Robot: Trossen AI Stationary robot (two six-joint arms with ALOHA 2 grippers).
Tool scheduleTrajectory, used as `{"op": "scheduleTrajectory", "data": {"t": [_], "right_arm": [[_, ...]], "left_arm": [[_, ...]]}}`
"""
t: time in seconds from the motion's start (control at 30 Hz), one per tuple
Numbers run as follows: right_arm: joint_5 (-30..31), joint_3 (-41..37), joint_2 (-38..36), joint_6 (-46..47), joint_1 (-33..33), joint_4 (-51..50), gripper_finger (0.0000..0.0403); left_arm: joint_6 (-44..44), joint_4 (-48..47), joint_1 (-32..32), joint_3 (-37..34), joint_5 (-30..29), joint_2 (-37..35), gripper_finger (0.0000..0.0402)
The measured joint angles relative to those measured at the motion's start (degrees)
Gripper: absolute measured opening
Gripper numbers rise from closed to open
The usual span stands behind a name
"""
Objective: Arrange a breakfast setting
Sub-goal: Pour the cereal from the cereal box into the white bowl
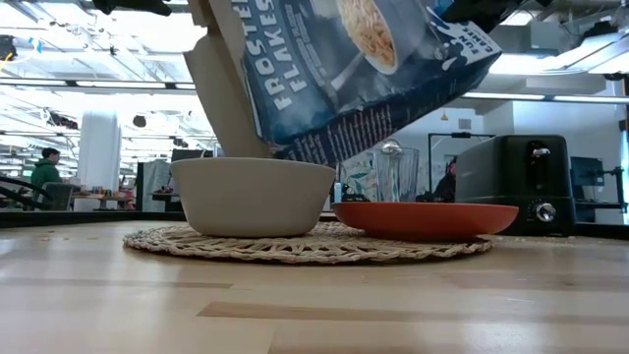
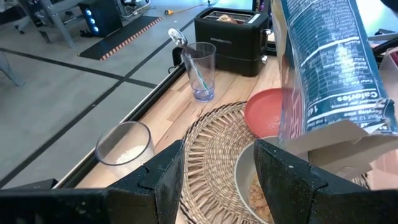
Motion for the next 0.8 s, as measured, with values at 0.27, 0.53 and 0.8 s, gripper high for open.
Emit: {"op": "scheduleTrajectory", "data": {"t": [0.27, 0.53, 0.8], "right_arm": [[0.0, 0.0, 0.0, -0.1, 0.0, -0.2, 0.0280], [0.0, 0.0, 0.0, -0.3, 0.0, -0.2, 0.0280], [0.1, 2.7, -0.1, -1.1, 0.2, -3.0, 0.0280]], "left_arm": [[0.0, 0.0, 0.0, 0.0, 0.0, 0.0, 0.0180], [-0.1, 0.1, 0.0, 0.0, 0.0, 0.0, 0.0180], [-0.1, 0.1, 0.0, 0.0, 0.0, 0.0, 0.0180]]}}
